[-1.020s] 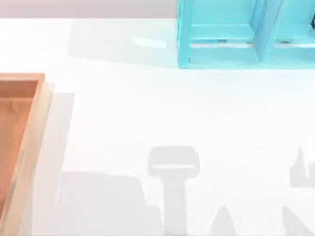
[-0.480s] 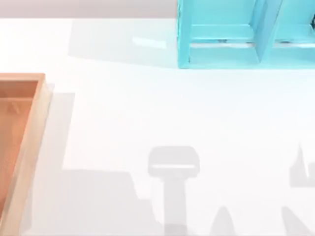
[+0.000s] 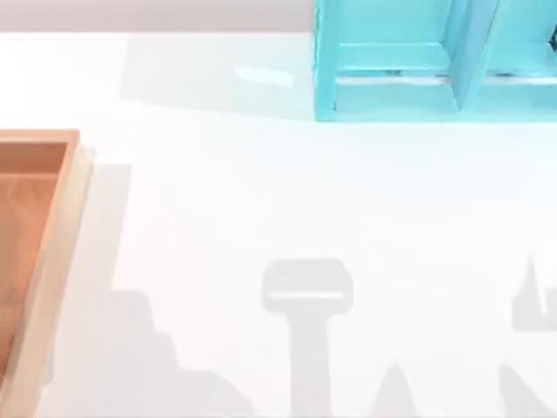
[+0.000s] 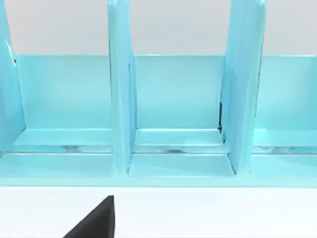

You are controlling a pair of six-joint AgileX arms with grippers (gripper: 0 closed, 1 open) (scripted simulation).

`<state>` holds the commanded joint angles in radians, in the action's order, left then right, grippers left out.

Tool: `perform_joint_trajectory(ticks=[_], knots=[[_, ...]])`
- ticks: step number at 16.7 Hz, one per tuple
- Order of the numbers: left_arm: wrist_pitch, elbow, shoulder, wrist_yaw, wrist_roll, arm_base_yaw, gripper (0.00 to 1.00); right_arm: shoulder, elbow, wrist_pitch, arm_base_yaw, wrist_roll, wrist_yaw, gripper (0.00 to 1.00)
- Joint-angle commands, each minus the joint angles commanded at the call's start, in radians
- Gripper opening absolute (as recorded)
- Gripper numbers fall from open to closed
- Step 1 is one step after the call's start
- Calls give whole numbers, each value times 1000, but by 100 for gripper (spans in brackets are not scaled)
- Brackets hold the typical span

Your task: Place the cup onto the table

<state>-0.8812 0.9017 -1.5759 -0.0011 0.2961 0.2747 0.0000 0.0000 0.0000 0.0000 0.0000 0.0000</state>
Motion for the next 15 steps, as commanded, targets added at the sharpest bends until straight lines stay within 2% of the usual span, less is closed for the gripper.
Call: perform_joint_trajectory(ticks=[6, 15], knots=[[47, -41, -18, 0, 1, 1, 100, 0, 0, 0, 0, 0, 0, 100], [47, -41, -18, 0, 1, 1, 32, 0, 0, 0, 0, 0, 0, 100]])
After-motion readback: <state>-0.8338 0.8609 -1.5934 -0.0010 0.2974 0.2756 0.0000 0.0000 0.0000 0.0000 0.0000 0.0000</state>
